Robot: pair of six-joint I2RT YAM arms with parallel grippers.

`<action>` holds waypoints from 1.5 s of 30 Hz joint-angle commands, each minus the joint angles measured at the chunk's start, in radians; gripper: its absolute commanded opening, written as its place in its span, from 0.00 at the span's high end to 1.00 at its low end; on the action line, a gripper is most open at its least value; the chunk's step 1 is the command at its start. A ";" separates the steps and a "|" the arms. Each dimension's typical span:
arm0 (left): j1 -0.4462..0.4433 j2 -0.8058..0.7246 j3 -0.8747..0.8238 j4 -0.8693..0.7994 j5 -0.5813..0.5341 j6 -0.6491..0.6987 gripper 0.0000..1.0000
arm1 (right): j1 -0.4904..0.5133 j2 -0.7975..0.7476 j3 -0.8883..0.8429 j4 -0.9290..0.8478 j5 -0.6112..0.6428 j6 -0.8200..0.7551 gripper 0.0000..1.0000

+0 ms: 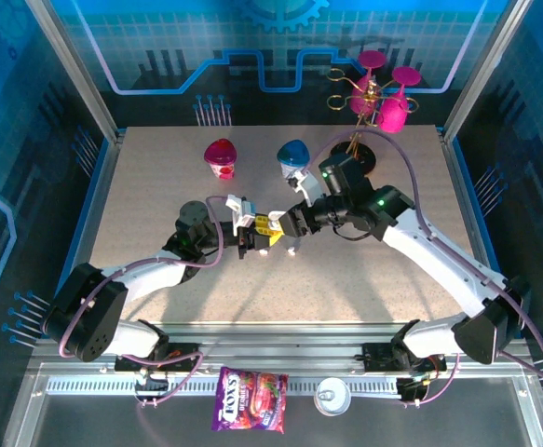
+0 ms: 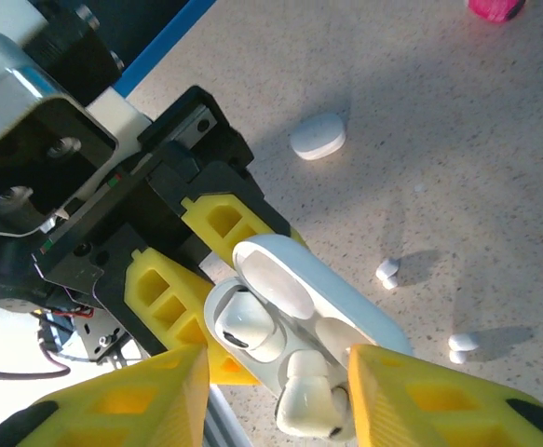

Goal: Insert the wireless bluetooth earbuds into the charging case

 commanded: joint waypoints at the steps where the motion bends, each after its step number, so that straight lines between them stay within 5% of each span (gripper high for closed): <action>1: 0.008 0.005 0.038 0.016 0.036 -0.015 0.95 | -0.012 -0.059 -0.016 0.028 0.019 0.008 0.56; 5: 0.009 0.011 0.037 0.025 0.033 -0.017 0.95 | -0.021 -0.100 -0.047 0.063 0.031 0.031 0.56; 14: 0.011 0.010 0.040 0.059 0.024 -0.042 0.96 | -0.027 -0.080 -0.079 0.039 0.095 0.099 0.28; 36: 0.013 -0.009 0.043 0.069 0.025 -0.073 0.96 | -0.071 -0.064 -0.115 -0.005 0.106 0.077 0.33; 45: 0.014 0.010 0.035 0.107 0.057 -0.063 0.95 | -0.139 -0.154 -0.156 0.162 -0.075 0.158 0.28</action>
